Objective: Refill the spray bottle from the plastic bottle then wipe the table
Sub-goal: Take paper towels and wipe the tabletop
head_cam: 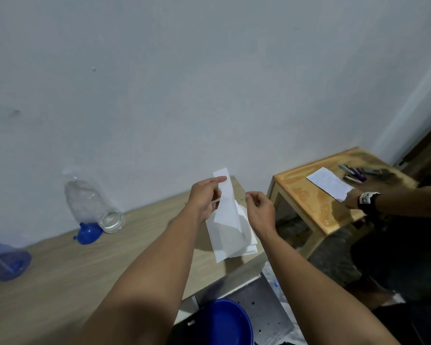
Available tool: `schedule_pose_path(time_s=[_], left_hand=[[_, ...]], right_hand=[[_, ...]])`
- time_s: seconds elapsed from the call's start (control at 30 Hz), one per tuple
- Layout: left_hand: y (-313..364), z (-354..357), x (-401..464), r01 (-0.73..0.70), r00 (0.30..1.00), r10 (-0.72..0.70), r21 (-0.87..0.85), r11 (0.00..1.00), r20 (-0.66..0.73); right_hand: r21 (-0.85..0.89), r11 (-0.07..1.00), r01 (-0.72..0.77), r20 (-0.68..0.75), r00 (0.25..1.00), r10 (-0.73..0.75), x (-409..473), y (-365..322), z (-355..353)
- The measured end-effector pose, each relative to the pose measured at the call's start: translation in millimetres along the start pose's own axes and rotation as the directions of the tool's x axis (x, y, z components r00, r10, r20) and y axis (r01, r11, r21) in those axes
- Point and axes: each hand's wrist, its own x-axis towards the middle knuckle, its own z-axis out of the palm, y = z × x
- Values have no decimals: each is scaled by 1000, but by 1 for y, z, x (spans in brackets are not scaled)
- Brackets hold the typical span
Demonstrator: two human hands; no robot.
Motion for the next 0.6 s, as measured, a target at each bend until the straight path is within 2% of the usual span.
schedule_pose_path(time_s=[0.23,0.3,0.33,0.4,0.5,0.57,0.6], left_hand=[[23,4,-17,45,991,-35,-79,996,127],[44,-20,-36,-29,996,44,-172,985,82],[47,-24,-34,-19,995,37,-201,979,87],[49,-36,-30,5,995,15,-191,982,102],[40,-47,-30,17,995,1,-178,984,96],[34,-59,-30,29,997,-16,-181,983,72],[31,-66,-29,35,998,-26,-191,981,53]], right_hand=[[11,999,-45,8,999,45,0,-15,3],[99,994,-49,139,990,35,-14,-42,21],[134,985,-111,177,981,86,-14,-45,26],[202,934,-295,284,930,232,-12,-50,36],[220,803,-554,494,773,398,-13,-46,26],[192,771,-607,549,718,428,-16,-43,27],[161,804,-572,525,739,421,-17,-41,29]])
